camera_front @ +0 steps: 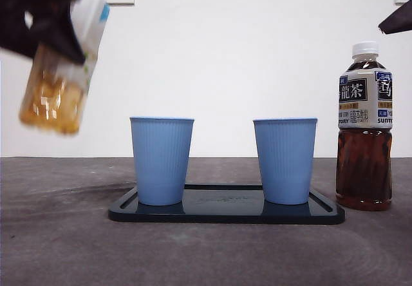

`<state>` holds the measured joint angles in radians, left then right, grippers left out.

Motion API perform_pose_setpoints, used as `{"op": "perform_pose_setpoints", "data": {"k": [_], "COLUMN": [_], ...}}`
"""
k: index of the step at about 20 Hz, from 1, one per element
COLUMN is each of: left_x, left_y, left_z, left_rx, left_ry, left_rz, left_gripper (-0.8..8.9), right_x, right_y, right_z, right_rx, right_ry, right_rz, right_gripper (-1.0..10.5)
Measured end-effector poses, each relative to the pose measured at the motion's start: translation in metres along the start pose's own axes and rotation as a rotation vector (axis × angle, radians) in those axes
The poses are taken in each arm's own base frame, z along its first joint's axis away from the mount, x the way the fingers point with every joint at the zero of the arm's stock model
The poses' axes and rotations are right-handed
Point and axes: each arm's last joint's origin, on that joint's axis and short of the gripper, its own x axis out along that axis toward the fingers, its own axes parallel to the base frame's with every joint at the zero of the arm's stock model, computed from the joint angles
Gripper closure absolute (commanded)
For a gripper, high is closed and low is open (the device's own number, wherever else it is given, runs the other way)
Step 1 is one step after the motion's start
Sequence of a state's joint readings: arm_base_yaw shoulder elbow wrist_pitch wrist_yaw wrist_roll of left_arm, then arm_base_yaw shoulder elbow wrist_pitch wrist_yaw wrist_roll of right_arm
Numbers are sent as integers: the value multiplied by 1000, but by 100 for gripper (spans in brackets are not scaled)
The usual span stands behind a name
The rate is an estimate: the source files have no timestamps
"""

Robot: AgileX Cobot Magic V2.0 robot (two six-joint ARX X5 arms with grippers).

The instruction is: Pour the drink into the cup

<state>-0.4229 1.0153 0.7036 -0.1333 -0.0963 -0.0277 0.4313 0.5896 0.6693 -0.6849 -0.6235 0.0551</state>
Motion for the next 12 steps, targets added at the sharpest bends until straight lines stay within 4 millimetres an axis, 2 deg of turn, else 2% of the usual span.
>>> {"op": "perform_pose_setpoints", "data": {"k": [3, 6, 12], "left_x": [12, 21, 55], "left_y": [-1, 1, 3], "left_z": [-25, -35, -59], "left_rx": [-75, -117, -124], "left_ry": [-61, -138, -77], "left_rz": [-11, -9, 12], "left_gripper": [659, 659, 659], "right_x": [0, 0, 0], "right_y": [0, 0, 0], "right_z": [-1, -1, -1], "right_rx": [4, 6, 23], "right_ry": [5, 6, 12], "right_rz": [-1, -1, -1], "right_gripper": [471, 471, 471]}}
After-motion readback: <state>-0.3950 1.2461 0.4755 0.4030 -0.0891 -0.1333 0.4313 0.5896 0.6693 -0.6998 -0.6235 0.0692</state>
